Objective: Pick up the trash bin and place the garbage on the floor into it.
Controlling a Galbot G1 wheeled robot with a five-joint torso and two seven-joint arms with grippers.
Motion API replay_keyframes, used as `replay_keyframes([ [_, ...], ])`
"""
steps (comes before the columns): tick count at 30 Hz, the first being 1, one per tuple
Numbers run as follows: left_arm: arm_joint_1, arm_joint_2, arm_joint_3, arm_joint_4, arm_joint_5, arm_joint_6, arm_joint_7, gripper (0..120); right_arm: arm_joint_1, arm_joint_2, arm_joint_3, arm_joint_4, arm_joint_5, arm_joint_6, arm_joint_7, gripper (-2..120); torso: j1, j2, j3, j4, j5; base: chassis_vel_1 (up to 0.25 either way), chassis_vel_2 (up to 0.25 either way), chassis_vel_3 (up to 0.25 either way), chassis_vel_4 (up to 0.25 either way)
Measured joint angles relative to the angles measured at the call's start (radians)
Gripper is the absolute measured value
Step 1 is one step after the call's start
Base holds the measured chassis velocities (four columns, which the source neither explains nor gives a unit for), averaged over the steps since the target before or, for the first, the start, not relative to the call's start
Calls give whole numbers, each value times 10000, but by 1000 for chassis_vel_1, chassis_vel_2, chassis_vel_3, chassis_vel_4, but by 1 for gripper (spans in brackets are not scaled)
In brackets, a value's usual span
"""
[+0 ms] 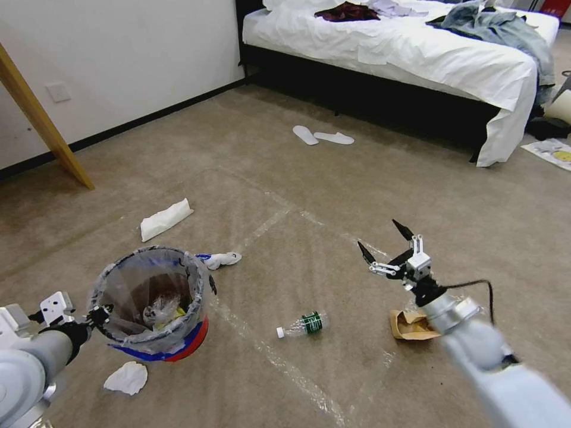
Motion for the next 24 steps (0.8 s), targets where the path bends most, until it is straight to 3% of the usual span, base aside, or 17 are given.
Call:
replay_keyframes([
  [2, -20, -81, 61, 3, 58, 3, 28, 0, 1745, -1094, -1625, -824, 547, -168, -2567, 100, 1, -1, 1, 9, 14, 0, 0, 0, 0],
  [4, -93, -68, 158, 31, 88, 2, 28, 0, 2148, -1388, -1988, -891, 652, -369, -3152, 100, 1, -1, 2, 10, 5, 0, 0, 0, 0],
  [5, -134, -55, 226, 68, 101, 3, 30, 0, 2709, -1593, -2578, -1026, 689, -495, -3659, 100, -1, 0, 0, -7, -16, 0, 0, 0, 0],
  [6, -143, -54, 244, 98, 105, 5, 59, 0, 3920, -1594, -3890, -1325, 565, -594, -4253, 100, 1, -1, 1, -10, -4, 0, 0, 0, 0],
  [7, -143, -54, 244, 98, 105, 5, 59, 0, 3920, -1594, -3890, -1325, 565, -594, -4253, 100, 1, -1, 1, -10, -4, 0, 0, 0, 0],
  [8, -119, -54, 218, 96, 110, 4, 82, 0, 4573, -1483, -4575, -1511, 489, -618, -4415, 100, 0, -1, 0, -5, 15, 0, 0, 0, 0],
  [9, -81, -50, 158, 97, 115, 4, 87, 0, 5486, -1197, -5561, -1802, 429, -638, -4626, 100, 0, -1, 1, -4, 10, 0, 0, 0, 0],
  [10, -81, -50, 158, 97, 115, 4, 87, 0, 5486, -1197, -5561, -1802, 429, -638, -4626, 100, 0, -1, 1, -4, 10, 0, 0, 0, 0],
  [13, -29, -60, 82, 90, 112, 8, 76, 0, 8223, 14, -8173, -2834, 173, -639, -5455, 100, 0, 0, 1, 12, -3, 0, 0, 0, 0],
  [18, -54, -79, 87, 92, 110, 8, 43, 0, 9782, 1104, -9941, -3850, -158, -640, -6600, 100, 1, -1, 2, 5, 2, 0, 0, 0, 0],
  [20, -43, -83, 88, 115, 119, 6, 33, 0, 10480, 1864, -10705, -4785, -1009, -563, -7693, 100, 1, -1, 2, 1, -5, 0, 0, 0, 0],
  [24, -6, -95, 91, 133, 214, 5, 30, 0, 11023, 2625, -11446, -5664, -1944, -296, -8409, 100, 1, -1, 2, 0, -1, 0, 0, 0, 0],
])
